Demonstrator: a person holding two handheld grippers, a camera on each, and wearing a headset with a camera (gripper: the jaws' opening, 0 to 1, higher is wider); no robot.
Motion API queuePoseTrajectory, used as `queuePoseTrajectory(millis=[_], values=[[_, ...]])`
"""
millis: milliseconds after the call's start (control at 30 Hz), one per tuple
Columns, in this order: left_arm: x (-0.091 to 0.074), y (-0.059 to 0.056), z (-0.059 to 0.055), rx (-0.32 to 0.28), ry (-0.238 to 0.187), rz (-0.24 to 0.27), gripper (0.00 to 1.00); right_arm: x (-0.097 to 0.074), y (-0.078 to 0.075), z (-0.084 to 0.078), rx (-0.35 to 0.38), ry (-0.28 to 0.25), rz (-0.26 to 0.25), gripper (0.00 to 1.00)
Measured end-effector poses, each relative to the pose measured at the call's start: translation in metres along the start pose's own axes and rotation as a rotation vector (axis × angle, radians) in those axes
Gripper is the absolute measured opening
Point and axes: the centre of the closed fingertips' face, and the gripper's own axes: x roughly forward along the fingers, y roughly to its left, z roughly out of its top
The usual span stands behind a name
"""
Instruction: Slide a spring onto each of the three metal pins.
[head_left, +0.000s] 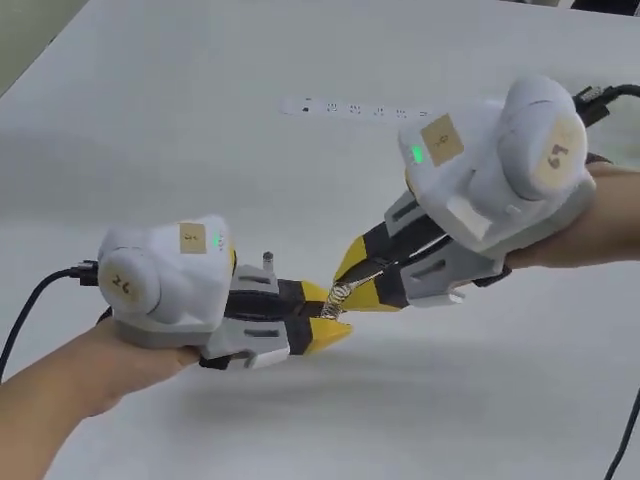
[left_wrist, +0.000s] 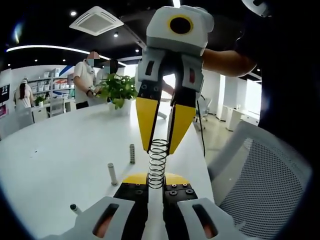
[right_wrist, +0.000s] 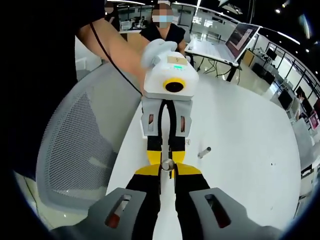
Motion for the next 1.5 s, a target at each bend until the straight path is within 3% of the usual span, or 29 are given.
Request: queuePoseTrajectory(millis=[100,433,1000,1233,1500], values=[[0.0008,-0.0001,0.0001,0.000,0.002,-0.002,0.01,0.0001,0.0000,-0.0028,-0.027,0.046,0.014,0.07],[0.0013,-0.0025,-0.0020,0.001,0.010,-0.013,0.01,0.0023,-0.0001,-0.0056,-0.018,0.125,0.077,0.08],[0.0028,-0.0025,-0.0020,0.002,0.008,-0.018,0.01,0.0032,0.0026,-0.0057,-0.056,0.222,0.115,0.07],[0.0009,-0.0007,0.0013,-0.015,-0.004,-0.013,0.02,0.0003,0.0018,-0.0033,-0.040,0.221,0.097,0.06],[0.0056,-0.0070,-0.0001,-0.002,0.004,-0.033,0.02,-0.0004,0.0084,-0.0070,-0.011,0.249,0.110,0.06]])
